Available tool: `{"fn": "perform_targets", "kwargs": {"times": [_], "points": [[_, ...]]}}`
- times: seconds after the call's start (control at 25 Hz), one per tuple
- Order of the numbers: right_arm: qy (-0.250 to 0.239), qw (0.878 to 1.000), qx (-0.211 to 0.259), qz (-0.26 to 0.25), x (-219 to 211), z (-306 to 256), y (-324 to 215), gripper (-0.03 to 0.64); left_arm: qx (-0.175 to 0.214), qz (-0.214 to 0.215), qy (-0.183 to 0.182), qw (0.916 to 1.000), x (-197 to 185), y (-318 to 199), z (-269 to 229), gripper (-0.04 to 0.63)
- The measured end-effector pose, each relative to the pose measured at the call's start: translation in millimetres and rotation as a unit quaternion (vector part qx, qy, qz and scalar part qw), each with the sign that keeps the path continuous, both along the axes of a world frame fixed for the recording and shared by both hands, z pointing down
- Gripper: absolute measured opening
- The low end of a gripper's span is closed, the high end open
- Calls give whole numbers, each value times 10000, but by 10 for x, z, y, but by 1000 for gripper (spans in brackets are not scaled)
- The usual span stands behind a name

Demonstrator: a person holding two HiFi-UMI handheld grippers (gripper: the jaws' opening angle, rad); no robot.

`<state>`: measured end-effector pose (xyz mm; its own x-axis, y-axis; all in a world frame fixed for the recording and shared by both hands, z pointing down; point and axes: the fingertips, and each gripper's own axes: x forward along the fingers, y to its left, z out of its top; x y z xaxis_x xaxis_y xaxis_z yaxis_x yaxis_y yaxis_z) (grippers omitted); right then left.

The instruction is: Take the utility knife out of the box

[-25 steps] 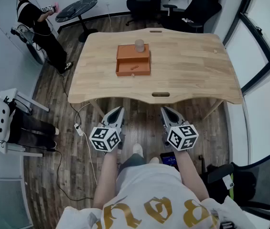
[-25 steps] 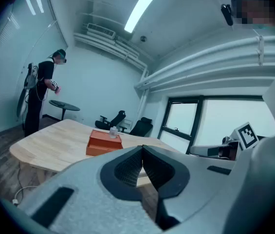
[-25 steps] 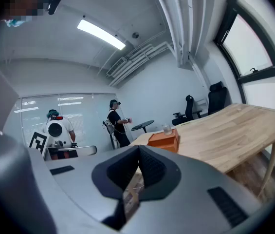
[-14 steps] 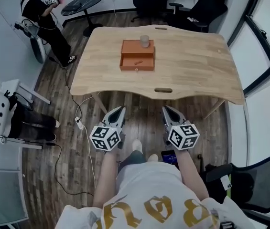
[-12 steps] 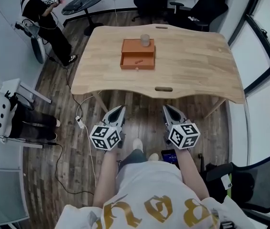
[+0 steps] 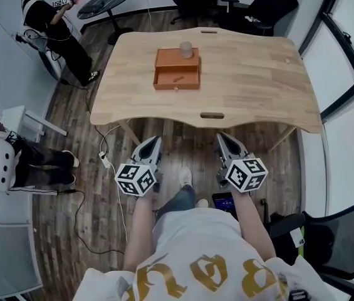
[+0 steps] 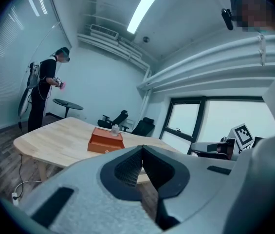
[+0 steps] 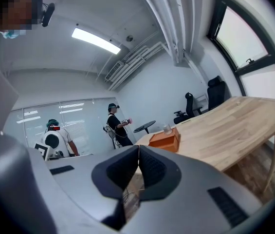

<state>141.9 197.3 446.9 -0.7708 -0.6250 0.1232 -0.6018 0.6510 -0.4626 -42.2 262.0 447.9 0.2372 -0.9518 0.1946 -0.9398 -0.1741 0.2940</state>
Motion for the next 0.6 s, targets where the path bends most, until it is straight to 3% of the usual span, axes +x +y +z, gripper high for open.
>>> {"fn": "perform_targets", "kwargs": {"times": [0.32,0.6], "points": [[-7,9998,-50,170,28,89,-462,12,-119,22,-89,9999,-28,-479,157,9],[155,9991,-182,347,-138,207,-1149,11,24,297,189,9994,-194,-1261,204,9]]}}
